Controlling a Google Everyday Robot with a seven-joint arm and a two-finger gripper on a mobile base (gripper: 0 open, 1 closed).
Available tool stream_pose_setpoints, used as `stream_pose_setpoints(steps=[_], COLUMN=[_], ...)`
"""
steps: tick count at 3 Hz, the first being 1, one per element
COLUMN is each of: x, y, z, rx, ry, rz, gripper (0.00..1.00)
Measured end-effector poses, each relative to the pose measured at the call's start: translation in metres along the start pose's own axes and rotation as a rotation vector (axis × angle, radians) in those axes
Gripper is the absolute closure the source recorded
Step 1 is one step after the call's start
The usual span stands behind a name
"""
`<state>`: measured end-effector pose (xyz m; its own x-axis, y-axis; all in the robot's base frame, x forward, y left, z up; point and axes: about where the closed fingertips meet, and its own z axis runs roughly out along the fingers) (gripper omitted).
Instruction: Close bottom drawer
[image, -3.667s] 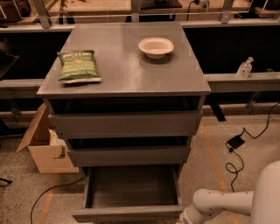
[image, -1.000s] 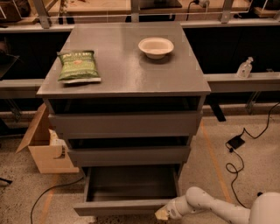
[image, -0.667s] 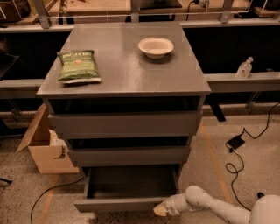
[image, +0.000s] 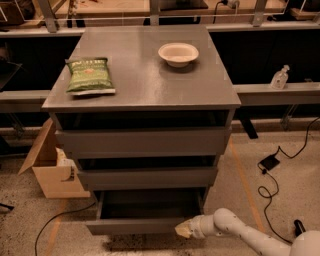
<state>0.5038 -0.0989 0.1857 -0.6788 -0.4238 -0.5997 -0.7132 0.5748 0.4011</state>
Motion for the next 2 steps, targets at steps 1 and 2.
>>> stream_pose_setpoints(steps=[1,2], x=[-0.0477,-0.0477], y=[-0.0377,-0.0377], z=[0.0152,0.0159], rx=[0.003,0.003], ry=[-0.063,-0.064], rz=[-0.087,-0.087], gripper=[1.00,1.00])
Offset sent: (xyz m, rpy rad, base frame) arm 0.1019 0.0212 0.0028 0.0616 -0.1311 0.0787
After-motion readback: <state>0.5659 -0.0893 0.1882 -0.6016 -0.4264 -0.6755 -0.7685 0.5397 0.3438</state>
